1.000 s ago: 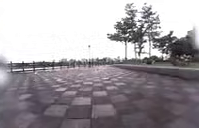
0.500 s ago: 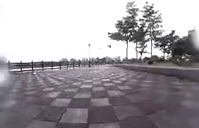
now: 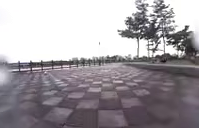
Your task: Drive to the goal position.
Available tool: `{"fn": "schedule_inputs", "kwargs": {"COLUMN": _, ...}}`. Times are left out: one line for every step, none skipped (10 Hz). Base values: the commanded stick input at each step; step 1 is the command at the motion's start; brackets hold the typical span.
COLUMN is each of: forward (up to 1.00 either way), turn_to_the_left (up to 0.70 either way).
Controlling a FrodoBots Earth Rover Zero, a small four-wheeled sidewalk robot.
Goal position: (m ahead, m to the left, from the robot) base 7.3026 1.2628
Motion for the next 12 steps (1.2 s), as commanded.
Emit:
{"fn": "schedule_inputs", "kwargs": {"forward": 1.00, "turn_to_the_left": 0.00}}
{"fn": "schedule_inputs", "kwargs": {"forward": 1.00, "turn_to_the_left": 0.00}}
{"fn": "schedule_inputs", "kwargs": {"forward": 1.00, "turn_to_the_left": 0.00}}
{"fn": "schedule_inputs", "kwargs": {"forward": 1.00, "turn_to_the_left": 0.13}}
{"fn": "schedule_inputs", "kwargs": {"forward": 1.00, "turn_to_the_left": 0.24}}
{"fn": "schedule_inputs", "kwargs": {"forward": 1.00, "turn_to_the_left": 0.24}}
{"fn": "schedule_inputs", "kwargs": {"forward": 1.00, "turn_to_the_left": 0.18}}
{"fn": "schedule_inputs", "kwargs": {"forward": 1.00, "turn_to_the_left": 0.09}}
{"fn": "schedule_inputs", "kwargs": {"forward": 1.00, "turn_to_the_left": 0.01}}
{"fn": "schedule_inputs", "kwargs": {"forward": 1.00, "turn_to_the_left": 0.00}}
{"fn": "schedule_inputs", "kwargs": {"forward": 1.00, "turn_to_the_left": 0.00}}
{"fn": "schedule_inputs", "kwargs": {"forward": 1.00, "turn_to_the_left": 0.00}}
